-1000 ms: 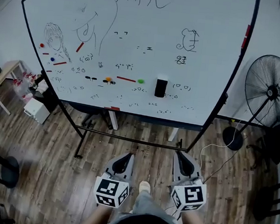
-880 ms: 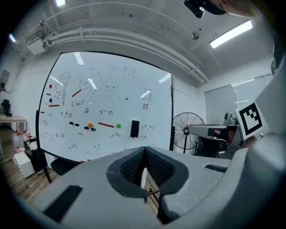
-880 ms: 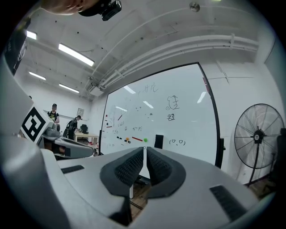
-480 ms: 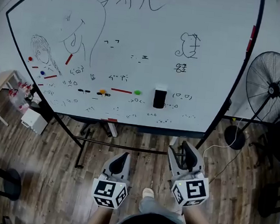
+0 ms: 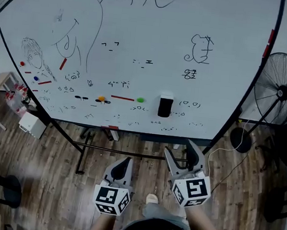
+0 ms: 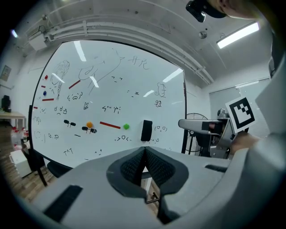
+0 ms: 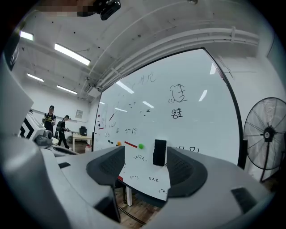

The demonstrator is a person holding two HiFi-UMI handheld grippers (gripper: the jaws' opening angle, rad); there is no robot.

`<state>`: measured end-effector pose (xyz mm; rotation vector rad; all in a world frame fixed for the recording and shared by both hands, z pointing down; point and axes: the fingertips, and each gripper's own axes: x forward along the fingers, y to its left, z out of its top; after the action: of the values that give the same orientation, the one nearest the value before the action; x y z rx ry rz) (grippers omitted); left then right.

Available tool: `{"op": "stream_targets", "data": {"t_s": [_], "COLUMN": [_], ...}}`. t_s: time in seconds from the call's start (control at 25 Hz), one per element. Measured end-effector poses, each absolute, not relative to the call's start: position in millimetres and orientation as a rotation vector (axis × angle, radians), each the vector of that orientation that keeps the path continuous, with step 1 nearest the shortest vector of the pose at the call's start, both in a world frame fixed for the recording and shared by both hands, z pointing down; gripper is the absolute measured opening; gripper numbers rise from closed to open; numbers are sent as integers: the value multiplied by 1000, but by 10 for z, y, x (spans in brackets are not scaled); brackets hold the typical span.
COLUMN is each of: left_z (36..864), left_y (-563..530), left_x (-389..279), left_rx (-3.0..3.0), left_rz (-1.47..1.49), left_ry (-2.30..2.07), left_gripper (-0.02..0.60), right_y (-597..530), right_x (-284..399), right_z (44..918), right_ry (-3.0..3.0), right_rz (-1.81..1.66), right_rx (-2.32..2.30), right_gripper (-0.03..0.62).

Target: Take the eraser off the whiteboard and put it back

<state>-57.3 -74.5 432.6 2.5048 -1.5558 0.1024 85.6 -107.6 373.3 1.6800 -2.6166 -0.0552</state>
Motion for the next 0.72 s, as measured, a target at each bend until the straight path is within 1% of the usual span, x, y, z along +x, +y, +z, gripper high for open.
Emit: {"op": "stream_targets", "data": {"t_s": [0.72], "left_z": [4378], "left_y": [-1369], "left_x": [-629], "left_rx": [2490], "left_rz": [108], "left_ry": [-1573], "left_gripper": [6], "right_y": [-2166], "right_x": [704], "right_z": [3981], "right_ry": [-2511], "right_rz": [21], "right_rx": [1727], "right_gripper": [272]}}
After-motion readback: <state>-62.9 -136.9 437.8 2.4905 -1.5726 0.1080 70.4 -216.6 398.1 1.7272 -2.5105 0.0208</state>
